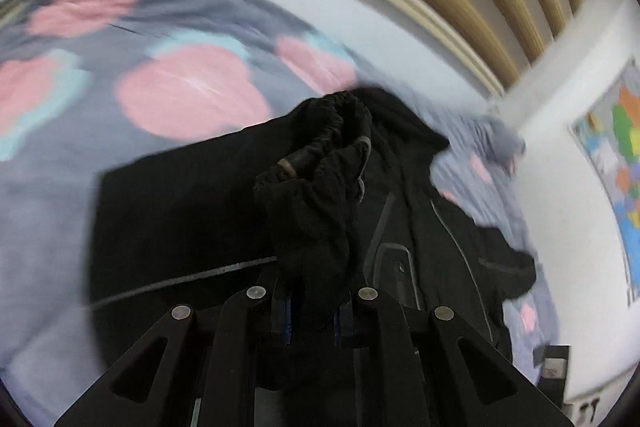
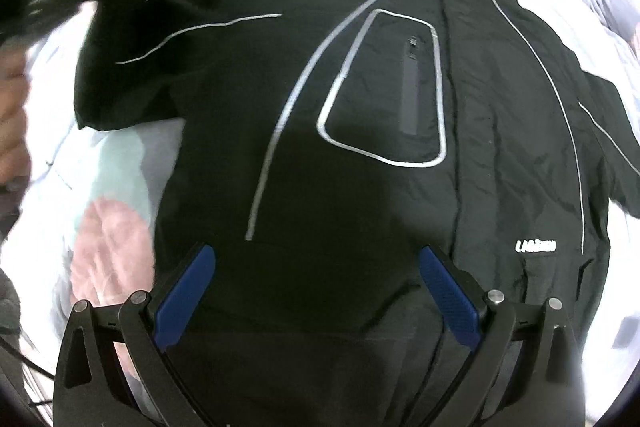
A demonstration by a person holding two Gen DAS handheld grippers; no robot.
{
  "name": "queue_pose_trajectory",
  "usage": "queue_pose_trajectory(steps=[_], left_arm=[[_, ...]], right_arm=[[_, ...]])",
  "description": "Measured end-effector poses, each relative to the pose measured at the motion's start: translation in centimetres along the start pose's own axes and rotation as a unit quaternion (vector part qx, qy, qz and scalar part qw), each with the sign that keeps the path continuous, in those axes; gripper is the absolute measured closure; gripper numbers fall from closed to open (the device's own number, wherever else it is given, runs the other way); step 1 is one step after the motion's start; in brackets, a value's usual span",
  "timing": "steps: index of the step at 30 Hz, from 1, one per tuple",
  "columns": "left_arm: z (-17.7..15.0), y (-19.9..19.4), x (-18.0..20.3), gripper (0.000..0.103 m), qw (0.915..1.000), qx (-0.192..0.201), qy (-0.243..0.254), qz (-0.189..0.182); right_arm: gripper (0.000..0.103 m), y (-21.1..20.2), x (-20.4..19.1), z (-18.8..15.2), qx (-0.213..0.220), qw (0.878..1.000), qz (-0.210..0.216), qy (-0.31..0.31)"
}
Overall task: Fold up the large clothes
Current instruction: 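Grasp the sleeve cuff with the left gripper and lift it, then fold the held sleeve across the jacket body with the left gripper, release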
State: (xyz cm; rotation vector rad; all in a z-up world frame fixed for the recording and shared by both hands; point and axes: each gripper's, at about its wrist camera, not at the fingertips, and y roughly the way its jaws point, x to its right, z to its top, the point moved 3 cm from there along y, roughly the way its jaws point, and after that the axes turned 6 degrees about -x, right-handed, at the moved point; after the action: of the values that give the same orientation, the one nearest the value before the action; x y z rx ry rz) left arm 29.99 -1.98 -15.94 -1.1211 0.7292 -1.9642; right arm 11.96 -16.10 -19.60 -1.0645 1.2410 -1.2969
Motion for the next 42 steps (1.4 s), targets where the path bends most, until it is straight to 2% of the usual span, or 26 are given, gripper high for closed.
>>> queue_pose_trajectory(steps=[3, 5, 7, 9, 10, 11, 13, 15, 16, 18, 20, 23, 29, 31, 32, 33, 35, 40, 41, 42], left_arm=[[-0.9, 5.0, 1.5, 0.080, 0.9984, -0.046, 0.023, 0.022], [-1.9, 8.7, 0.8, 0.067, 0.9952, -0.090, 0.009, 0.037], [-2.6, 10.7, -0.2, 0.066, 0.9930, -0.114, -0.003, 0.029], [-2.7, 10.6, -0.6, 0.065, 0.9937, -0.110, -0.008, 0.018], [-2.6, 10.0, -0.7, 0.062, 0.9935, -0.113, -0.013, 0.006], [-2.5, 9.5, -0.7, 0.054, 0.9926, -0.120, -0.018, -0.006], [-2.0, 8.1, -1.1, 0.044, 0.9900, -0.130, -0.031, -0.047], [-2.8, 6.1, -1.0, 0.041, 0.9868, -0.128, -0.043, -0.089], [-3.2, 5.2, -1.1, 0.038, 0.9863, -0.125, -0.049, -0.096], [-3.9, 3.3, -1.7, 0.035, 0.9874, -0.118, -0.054, -0.091], [-4.8, 0.9, -2.8, 0.035, 0.9893, -0.106, -0.064, -0.078], [-6.1, -1.6, -4.3, 0.035, 0.9889, -0.092, -0.092, -0.072], [-7.9, -4.4, -6.5, 0.034, 0.9906, -0.077, -0.110, -0.027], [-8.0, -4.6, -6.9, 0.034, 0.9904, -0.077, -0.112, -0.025], [-7.9, -4.3, -6.9, 0.034, 0.9904, -0.078, -0.112, -0.021], [-7.7, -4.0, -6.9, 0.034, 0.9906, -0.082, -0.109, -0.012], [-7.2, -3.5, -6.8, 0.034, 0.9913, -0.085, -0.101, 0.001], [-4.7, -2.3, -5.8, 0.035, 0.9938, -0.070, -0.080, 0.032], [-4.0, -2.1, -5.5, 0.035, 0.9944, -0.065, -0.076, 0.033], [-3.5, -1.7, -5.1, 0.035, 0.9949, -0.062, -0.074, 0.032]], right_arm=[[0.000, 0.1, 1.5, -0.1, -0.002, 1.000, -0.002, 0.018], [0.000, 0.1, 2.5, -0.1, -0.001, 1.000, -0.007, 0.028], [0.000, 0.2, 3.2, -0.1, -0.001, 0.999, -0.010, 0.034], [0.000, 0.4, 3.8, 0.1, 0.001, 0.999, -0.013, 0.037], [0.000, 0.4, 4.1, 0.4, 0.005, 0.999, -0.015, 0.038], [0.000, 0.3, 4.4, 0.9, 0.010, 0.999, -0.017, 0.041], [0.000, -0.2, 4.7, 1.9, 0.025, 0.999, -0.012, 0.045], [0.000, -0.9, 4.5, 4.1, 0.044, 0.998, -0.007, 0.042], [0.000, -1.4, 4.3, 5.3, 0.057, 0.998, -0.007, 0.037], [0.000, -2.3, 3.4, 7.4, 0.086, 0.996, 0.006, 0.025], [0.000, -2.4, 2.2, 10.3, 0.105, 0.993, 0.044, 0.014], [0.000, -1.1, 0.6, 13.9, 0.103, 0.992, 0.075, 0.010], [0.007, 2.9, -1.6, 18.7, 0.090, 0.993, 0.070, -0.011], [0.016, 4.2, -2.1, 19.5, 0.078, 0.993, 0.088, -0.017], [0.027, 5.3, -2.4, 20.0, 0.061, 0.993, 0.098, -0.015], [0.043, 6.1, -2.6, 20.2, 0.048, 0.993, 0.110, -0.012], [0.057, 6.9, -2.9, 20.3, 0.034, 0.987, 0.159, -0.003], [0.069, 3.1, -2.6, 19.2, 0.091, 0.981, 0.167, -0.021], [0.078, 1.8, -2.0, 18.8, 0.106, 0.980, 0.170, -0.019], [0.081, 0.6, -1.2, 18.4, 0.118, 0.979, 0.168, -0.013]])
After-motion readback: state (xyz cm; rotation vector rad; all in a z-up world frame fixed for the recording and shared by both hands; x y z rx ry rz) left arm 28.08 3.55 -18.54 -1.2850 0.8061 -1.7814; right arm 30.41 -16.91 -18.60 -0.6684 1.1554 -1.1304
